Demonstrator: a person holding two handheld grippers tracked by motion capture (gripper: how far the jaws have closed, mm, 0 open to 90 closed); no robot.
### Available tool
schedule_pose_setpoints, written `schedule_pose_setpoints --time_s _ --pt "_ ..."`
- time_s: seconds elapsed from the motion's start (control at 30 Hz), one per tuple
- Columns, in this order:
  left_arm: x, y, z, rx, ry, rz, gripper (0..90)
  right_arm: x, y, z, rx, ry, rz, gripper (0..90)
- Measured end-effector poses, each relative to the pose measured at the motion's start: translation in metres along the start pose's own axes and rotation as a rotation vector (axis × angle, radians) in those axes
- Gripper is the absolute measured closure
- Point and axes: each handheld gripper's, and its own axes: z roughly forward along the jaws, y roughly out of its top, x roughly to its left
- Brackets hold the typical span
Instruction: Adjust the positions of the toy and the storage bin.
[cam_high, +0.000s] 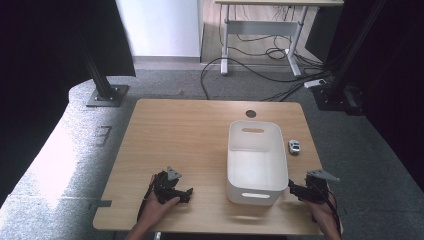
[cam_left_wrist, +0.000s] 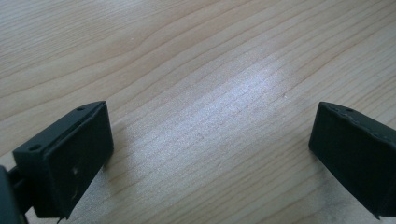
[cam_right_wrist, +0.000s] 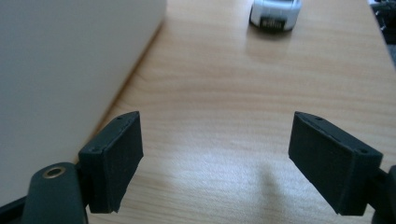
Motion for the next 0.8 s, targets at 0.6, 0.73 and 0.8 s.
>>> schedule_pose_setpoints --time_s 0.6,0.73,0.8 --pt "0.0 0.0 0.0 0.0 0.0 0.0 0.0 0.01 0.033 -0.037 -0.126 0.047 0.001 18.8" --pt "0.0 0.0 0.0 0.0 -0.001 -0.001 0.0 0.015 0.04 -0.044 -0.158 0.057 -0.004 18.9" --pt "0.0 0.0 0.0 0.0 -0.001 0.0 0.0 0.018 0.044 -0.047 -0.171 0.064 -0.005 18.9"
